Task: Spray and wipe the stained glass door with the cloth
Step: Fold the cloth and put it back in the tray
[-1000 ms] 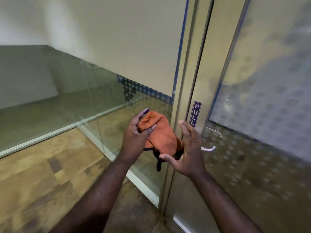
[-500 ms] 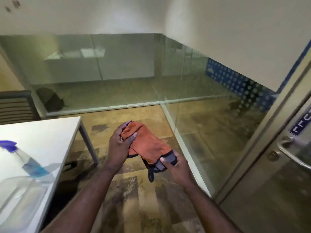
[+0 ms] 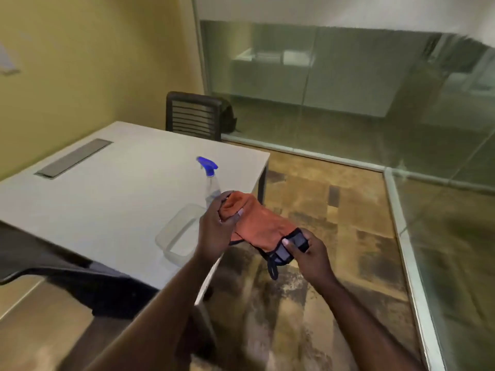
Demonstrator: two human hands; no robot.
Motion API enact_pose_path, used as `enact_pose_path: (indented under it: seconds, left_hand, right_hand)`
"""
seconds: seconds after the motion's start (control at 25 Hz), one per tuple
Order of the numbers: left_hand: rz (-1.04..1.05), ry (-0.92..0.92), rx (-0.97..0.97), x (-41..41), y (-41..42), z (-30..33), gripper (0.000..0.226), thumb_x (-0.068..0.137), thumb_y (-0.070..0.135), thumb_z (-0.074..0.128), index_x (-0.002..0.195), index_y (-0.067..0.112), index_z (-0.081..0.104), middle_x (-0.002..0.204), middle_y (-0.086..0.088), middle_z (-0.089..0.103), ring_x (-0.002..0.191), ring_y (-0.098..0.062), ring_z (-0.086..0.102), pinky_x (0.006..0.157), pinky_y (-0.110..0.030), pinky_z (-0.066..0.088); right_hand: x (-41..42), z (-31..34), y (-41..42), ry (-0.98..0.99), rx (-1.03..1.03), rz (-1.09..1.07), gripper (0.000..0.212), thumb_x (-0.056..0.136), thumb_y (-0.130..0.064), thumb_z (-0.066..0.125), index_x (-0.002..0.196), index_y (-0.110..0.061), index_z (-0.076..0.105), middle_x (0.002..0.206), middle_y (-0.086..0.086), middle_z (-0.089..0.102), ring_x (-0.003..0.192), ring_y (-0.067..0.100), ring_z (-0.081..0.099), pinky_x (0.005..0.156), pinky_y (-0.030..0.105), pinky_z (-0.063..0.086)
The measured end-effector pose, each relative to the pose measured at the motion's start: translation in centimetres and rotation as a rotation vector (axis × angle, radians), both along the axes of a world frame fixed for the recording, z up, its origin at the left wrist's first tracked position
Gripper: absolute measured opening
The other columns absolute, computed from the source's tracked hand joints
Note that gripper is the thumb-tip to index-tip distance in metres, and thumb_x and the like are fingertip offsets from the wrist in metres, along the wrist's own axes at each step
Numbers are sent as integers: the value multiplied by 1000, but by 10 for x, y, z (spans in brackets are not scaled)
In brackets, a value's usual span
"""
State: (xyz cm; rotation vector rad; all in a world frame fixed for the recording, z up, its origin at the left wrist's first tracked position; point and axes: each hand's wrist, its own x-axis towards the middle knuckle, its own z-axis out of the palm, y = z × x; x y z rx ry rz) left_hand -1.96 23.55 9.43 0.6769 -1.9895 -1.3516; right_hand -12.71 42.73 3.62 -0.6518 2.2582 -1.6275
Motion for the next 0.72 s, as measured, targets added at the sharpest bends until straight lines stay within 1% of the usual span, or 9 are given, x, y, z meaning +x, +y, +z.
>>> enact_pose_path:
  seconds: [0.12,0.16,0.2,0.32,0.36,0.44,0.52,0.64,0.72]
  left_hand:
    - [89,5,-9,33,-49,-11,34,79,23,72,110,28,60,101,22,65,91,16,57,77,4,37]
    - [117,4,-1,43,-62,-14,34,78,23,72,110,30,60,99,24,63,89,19,56,76,3,38]
    - [143,-9,1,51,-76,-17,36,78,25,72,111,29,60,99,23,63,89,19,57,77,0,41]
    - [206,-84,-28,68,-114,-32,44,78,33,74,118,25,61,107,14,67,95,3,62,85,-16,48]
    - [226,-103,-34,72,-124,-37,44,79,29,75,120,24,61,110,11,69,98,-2,63,87,-20,49]
    - [254,-129,-41,77,-141,-45,43,80,18,74,121,23,61,113,6,70,100,-8,64,88,-22,51]
    - [271,-146,-50,77,-160,-53,43,80,16,73,120,24,62,112,7,70,99,-5,64,86,-16,49]
    - [294,-175,-49,70,-187,-61,39,80,18,74,117,26,63,107,12,69,93,7,61,79,-1,41]
    - [311,-198,-33,60,-204,-69,40,79,17,74,117,24,64,103,15,67,91,10,59,77,2,39]
  right_hand:
    - [16,-8,-62,0,14,94,22,87,-20,69,108,-13,64,93,-1,70,81,-6,64,67,12,49]
    - [22,-12,-79,-2,23,112,24,87,-21,69,110,-14,64,94,-2,70,83,-5,64,67,11,48]
    - [27,-15,-95,-3,32,135,27,88,-23,69,112,-14,64,97,-1,70,88,0,66,69,13,50]
    - [37,-24,-138,-19,65,184,29,88,-26,69,115,-16,63,101,2,70,94,15,67,75,28,54]
    - [38,-26,-150,-21,85,184,30,88,-27,69,114,-15,63,101,2,69,93,17,66,74,32,53]
    - [39,-27,-174,-27,138,193,32,88,-27,69,114,-11,61,100,3,66,91,20,63,71,29,47]
    - [39,-31,-199,-24,182,223,31,88,-27,69,112,-10,61,98,4,65,90,22,62,72,28,46]
    - [35,-45,-230,-60,227,255,29,88,-30,68,109,-13,59,94,1,64,88,21,61,74,30,48]
    - [28,-58,-250,-78,280,287,31,88,-33,67,111,-15,58,96,0,63,91,22,62,80,33,51]
